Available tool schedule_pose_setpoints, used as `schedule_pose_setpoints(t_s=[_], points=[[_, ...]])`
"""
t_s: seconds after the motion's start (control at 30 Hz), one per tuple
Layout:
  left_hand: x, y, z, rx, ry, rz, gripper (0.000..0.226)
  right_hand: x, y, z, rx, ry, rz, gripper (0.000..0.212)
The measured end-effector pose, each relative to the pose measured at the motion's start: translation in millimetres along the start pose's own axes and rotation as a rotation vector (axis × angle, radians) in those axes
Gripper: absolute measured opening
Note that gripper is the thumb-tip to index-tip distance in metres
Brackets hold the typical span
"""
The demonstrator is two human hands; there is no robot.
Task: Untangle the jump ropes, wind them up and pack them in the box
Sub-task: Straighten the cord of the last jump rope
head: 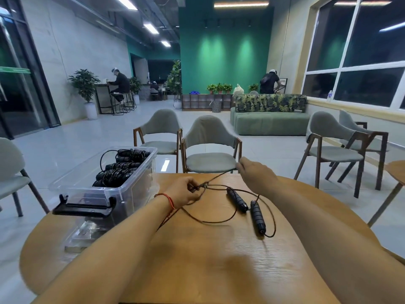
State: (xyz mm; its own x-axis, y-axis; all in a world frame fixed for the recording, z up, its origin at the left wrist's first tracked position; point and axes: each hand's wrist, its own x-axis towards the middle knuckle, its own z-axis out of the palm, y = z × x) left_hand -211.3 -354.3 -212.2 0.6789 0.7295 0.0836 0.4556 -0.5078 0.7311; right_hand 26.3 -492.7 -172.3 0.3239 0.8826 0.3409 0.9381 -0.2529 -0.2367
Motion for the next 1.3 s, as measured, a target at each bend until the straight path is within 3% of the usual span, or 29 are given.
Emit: schedule_pose_setpoints(t_s=[0.07,0.2,0.33,0.47,0.53,0.63,0.73,0.87,0.97,1.07,1.17,1.3], points=[[1.0,-0.1,-9.5,0.052,0.075,-0.011,0.035,5.2,-0.9,-8.4,0.085,0.047,0.065,0.033],[-6.3,2.7,-34.7,-0.292,-0.074,-0.034,0.029,9.7,11.9,-23.1,0.057,0.012,0.137,0.031],[-5.9,9.6,-46.0,-0.003,0.042,0.146,0.022,11.0,13.5,-17.6,-0.035,-0.176,0.091,0.015],[0.7,28.8,-43.9,0.144,0.184,0.296,0.039,9.1,-24.0,-24.2,0.405,-0.11,-0.048,0.017],[2.7,38.2,-41.9,0.212,0.216,0.34,0.039,7.3,-47.3,-31.6,0.542,-0.195,-0.082,0.015],[5.2,53.9,-45.5,0.275,0.325,0.353,0.03,1.7,-71.8,-41.4,0.617,-0.306,-0.141,0.031],[8.7,70.3,-56.4,0.342,0.38,0.367,0.029,1.7,-81.2,-54.1,0.8,-0.3,-0.153,0.027],[5.7,93.1,-77.2,0.406,0.375,0.476,0.032,7.7,-84.3,-73.9,0.773,-0.184,-0.199,0.014],[-2.1,114.6,-104.0,0.262,0.232,0.504,0.02,13.4,-83.6,-101.0,0.853,-0.051,-0.183,0.015],[-10.6,138.2,-128.4,-0.082,0.051,0.394,0.019,23.0,-81.8,-127.6,0.912,0.044,-0.142,0.014],[-13.5,158.2,-140.4,-0.283,0.075,0.317,0.024,36.1,-83.3,-144.4,0.853,0.13,-0.155,0.016],[-10.2,172.7,-152.0,-0.335,0.032,0.23,0.019,44.1,-87.5,-165.1,0.598,0.229,-0.267,0.018]])
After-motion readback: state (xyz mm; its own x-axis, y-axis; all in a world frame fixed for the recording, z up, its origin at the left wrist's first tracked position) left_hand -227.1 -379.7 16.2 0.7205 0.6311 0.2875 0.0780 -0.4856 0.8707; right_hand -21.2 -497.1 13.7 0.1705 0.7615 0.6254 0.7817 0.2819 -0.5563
